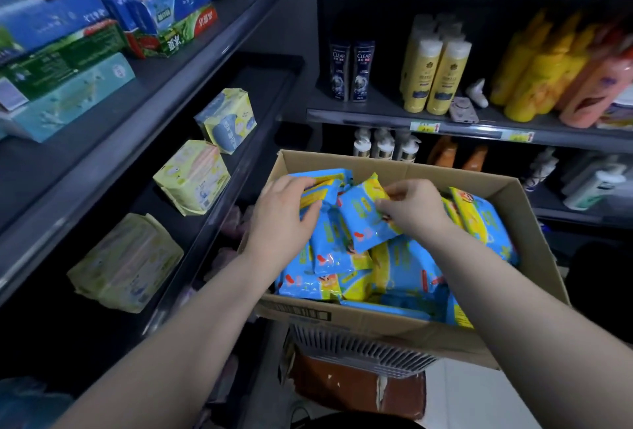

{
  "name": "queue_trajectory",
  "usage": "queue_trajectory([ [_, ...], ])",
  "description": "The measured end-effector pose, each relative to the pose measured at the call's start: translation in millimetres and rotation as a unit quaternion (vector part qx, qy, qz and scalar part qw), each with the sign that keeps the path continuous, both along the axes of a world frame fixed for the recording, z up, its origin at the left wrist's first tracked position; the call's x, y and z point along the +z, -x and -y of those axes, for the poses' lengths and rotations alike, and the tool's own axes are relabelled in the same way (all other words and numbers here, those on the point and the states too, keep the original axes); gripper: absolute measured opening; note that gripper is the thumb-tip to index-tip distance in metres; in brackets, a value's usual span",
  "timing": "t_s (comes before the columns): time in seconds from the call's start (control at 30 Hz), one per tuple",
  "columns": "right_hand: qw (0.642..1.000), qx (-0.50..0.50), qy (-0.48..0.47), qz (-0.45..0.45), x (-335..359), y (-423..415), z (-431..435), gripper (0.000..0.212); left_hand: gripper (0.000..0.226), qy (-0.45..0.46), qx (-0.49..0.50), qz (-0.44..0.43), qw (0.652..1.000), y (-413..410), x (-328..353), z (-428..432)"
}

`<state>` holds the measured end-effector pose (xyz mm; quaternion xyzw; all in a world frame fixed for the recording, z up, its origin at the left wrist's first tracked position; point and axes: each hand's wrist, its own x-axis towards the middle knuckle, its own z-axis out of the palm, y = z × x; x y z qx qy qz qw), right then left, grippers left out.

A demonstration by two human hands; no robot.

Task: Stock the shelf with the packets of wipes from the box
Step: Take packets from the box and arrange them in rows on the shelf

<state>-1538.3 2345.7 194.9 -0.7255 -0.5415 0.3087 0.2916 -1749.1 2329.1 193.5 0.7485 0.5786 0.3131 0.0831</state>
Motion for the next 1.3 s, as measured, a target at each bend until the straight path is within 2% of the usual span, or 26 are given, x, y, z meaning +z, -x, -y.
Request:
queue_trajectory([
  [0.07,0.99,-0.035,-0.033,-0.134,8,-5,14,0.008,0.023,0.009,-0.004,0.034,0.999,-11,11,6],
  [0.17,0.956,-0.047,-0.077,-0.278,19,3,30,0.004,0.03,0.154,-0.027,0.079,0.985,-34,26,15],
  [0.23,0.942,-0.023,-0.092,-0.321,22,8,36,0.006,0.021,0.247,-0.041,0.214,0.944,-44,30,19],
  [0.27,0.943,-0.003,-0.096,-0.317,21,9,36,0.007,0.014,0.252,-0.027,0.261,0.932,-43,28,18],
  [0.33,0.969,0.048,-0.102,-0.218,15,6,34,0.012,0.016,0.208,0.016,0.265,0.941,-29,28,14],
  [0.4,0.988,0.117,-0.096,-0.015,5,0,29,0.028,0.019,0.164,0.059,0.241,0.955,-7,30,10],
  [0.47,0.959,0.2,-0.073,0.189,-4,0,23,0.043,0.019,0.143,0.089,0.238,0.957,15,29,9],
  [0.53,0.916,0.259,-0.029,0.305,-10,7,18,0.054,0.021,0.129,0.099,0.232,0.959,31,25,13],
  [0.6,0.892,0.29,0.006,0.347,-14,19,10,0.057,0.024,0.12,0.103,0.236,0.959,39,19,20],
  [0.67,0.881,0.314,0.021,0.353,-15,29,1,0.061,0.022,0.109,0.113,0.241,0.958,43,14,28],
  [0.77,0.854,0.374,0.069,0.354,-13,37,-16,0.089,0.019,0.11,0.129,0.256,0.952,46,10,41],
  [0.83,0.834,0.4,0.085,0.37,-11,39,-23,0.098,0.019,0.111,0.142,0.259,0.949,49,10,45],
  [0.9,0.82,0.41,0.074,0.392,-12,40,-25,0.102,0.022,0.109,0.157,0.249,0.949,52,11,48],
  [0.97,0.824,0.399,0.051,0.399,-14,37,-22,0.096,0.024,0.11,0.177,0.248,0.946,54,15,52],
  [1.03,0.859,0.366,0.012,0.357,-12,28,-17,0.076,0.022,0.117,0.192,0.259,0.939,59,18,54],
  [1.07,0.887,0.348,-0.005,0.305,-8,21,-16,0.061,0.02,0.116,0.196,0.259,0.939,61,21,55],
  [1.13,0.935,0.326,-0.023,0.142,6,3,-10,0.03,0.015,0.113,0.203,0.254,0.939,65,28,57],
  [1.17,0.946,0.32,-0.023,0.048,15,-4,-7,0.023,0.014,0.112,0.202,0.252,0.94,66,34,59],
  [1.23,0.942,0.309,-0.017,-0.132,33,-11,-1,0.02,0.019,0.114,0.192,0.238,0.945,66,46,62],
  [1.3,0.923,0.303,-0.026,-0.237,46,-9,2,0.02,0.011,0.116,0.172,0.221,0.953,69,59,68],
])
